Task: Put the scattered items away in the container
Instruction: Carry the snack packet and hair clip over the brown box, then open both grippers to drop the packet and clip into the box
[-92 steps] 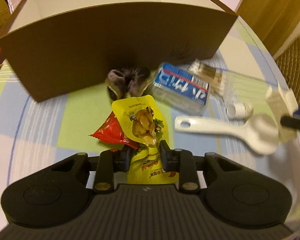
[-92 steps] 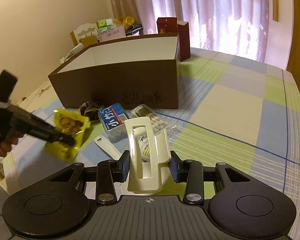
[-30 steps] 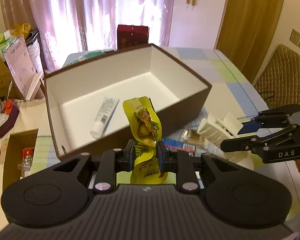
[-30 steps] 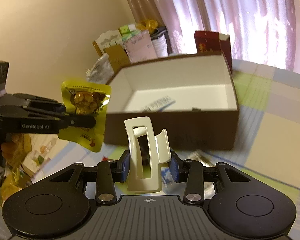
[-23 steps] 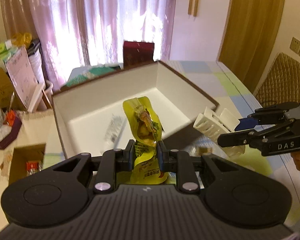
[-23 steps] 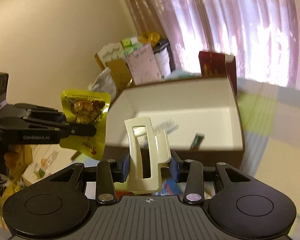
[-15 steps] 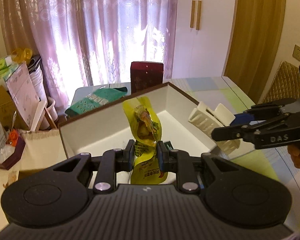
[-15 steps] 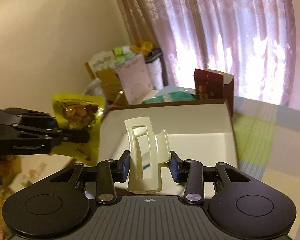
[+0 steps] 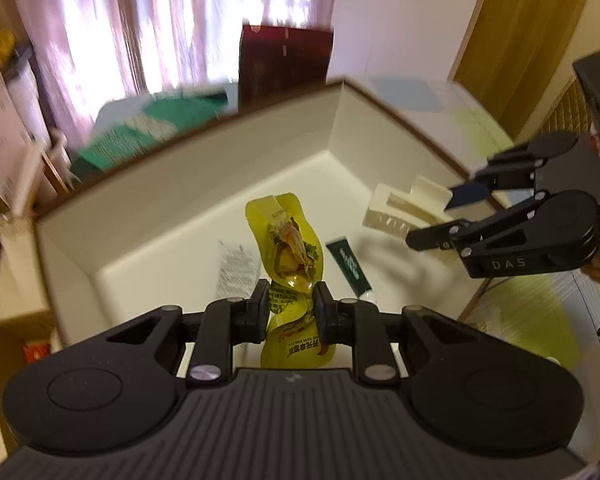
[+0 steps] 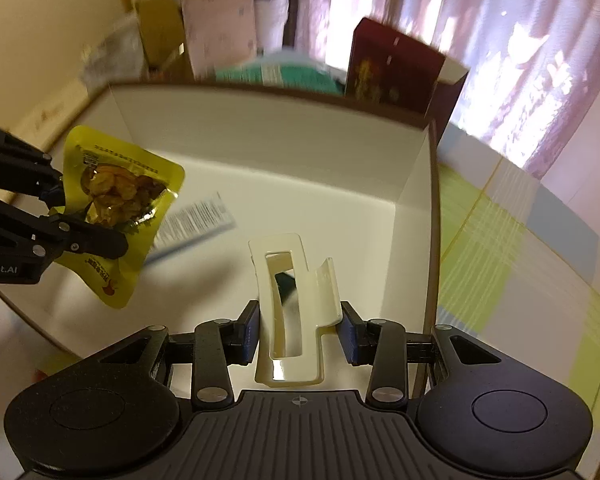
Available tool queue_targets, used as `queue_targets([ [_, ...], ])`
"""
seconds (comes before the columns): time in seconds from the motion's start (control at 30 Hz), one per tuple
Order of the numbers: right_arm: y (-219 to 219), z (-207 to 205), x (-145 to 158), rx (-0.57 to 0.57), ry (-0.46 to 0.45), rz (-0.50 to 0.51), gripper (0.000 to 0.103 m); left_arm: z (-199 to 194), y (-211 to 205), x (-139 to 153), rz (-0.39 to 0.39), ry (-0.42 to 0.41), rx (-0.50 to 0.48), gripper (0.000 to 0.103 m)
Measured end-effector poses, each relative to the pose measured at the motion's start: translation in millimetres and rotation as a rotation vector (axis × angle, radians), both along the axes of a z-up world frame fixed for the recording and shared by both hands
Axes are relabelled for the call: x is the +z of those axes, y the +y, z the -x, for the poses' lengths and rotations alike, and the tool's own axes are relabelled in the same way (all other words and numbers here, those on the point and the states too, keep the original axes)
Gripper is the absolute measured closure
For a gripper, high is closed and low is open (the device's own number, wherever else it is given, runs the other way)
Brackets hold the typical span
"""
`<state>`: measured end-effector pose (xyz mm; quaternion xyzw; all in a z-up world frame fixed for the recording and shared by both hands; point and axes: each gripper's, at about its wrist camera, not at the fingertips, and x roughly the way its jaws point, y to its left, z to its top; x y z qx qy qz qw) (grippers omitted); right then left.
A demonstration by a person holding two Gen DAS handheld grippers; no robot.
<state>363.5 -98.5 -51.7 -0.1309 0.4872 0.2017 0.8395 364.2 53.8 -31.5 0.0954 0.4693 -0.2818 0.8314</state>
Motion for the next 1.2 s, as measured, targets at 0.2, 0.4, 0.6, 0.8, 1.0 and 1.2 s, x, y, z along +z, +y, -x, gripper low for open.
queue_targets([
  [0.2,9.6,-20.5,-14.4,0.035,0.067,0.089,0.06,-21.1,-5.4,-43.2,0.003,0.202,0.032,0.084],
  [0.4,22.1,-29.3,-24.7,0.063,0.143,0.174,0.06,-24.0,0.6,-58.6,-0.043,0.246,0.069,0.067],
  [0.6,39.5,-26.6,-30.4,0.143,0.232,0.22,0.032,-27.3,4.3,-50.7,-0.067,0.208,0.087,0.048],
  [0.8,46.7,-23.7,-19.0,0.141,0.205,0.171,0.007,-16.8,9.7,-37.7,-0.129,0.164,0.111,0.025],
  [1.0,44.6,-17.4,-7.7,0.126,0.191,0.112,0.007,-7.4,15.3,-30.4,-0.135,0.159,0.143,0.02],
  [1.2,42.1,2.6,0.4,0.122,0.156,0.088,0.007,-0.8,12.0,-27.4,-0.151,0.144,0.164,0.017],
])
